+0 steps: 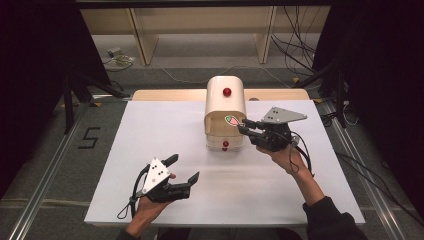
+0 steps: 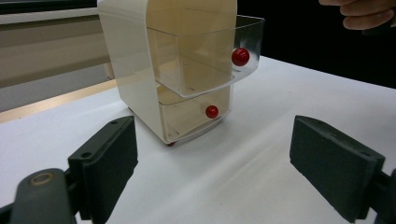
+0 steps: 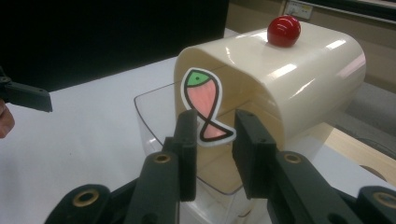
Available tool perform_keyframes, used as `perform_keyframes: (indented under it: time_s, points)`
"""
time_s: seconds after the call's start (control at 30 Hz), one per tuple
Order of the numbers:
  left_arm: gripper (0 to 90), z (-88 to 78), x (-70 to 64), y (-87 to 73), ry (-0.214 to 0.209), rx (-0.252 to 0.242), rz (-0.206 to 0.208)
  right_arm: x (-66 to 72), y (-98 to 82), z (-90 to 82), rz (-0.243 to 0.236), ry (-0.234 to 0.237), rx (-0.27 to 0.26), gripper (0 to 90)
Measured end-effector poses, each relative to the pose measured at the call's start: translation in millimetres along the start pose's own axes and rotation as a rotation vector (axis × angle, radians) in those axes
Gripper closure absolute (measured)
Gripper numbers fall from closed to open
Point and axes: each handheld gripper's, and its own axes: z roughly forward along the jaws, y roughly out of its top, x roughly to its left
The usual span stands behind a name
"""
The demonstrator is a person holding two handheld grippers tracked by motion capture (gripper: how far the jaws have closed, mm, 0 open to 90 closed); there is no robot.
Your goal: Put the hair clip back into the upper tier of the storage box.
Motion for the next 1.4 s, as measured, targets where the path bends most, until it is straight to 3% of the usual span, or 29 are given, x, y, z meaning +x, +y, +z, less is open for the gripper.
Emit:
perform_keyframes:
  time_s: [1.4]
  points:
    - [14.7,-0.7,0.7,0.2,0.0,-0.002,0.001,1.5,-1.0,19.6,0.018,-0.004,0.008,71.8]
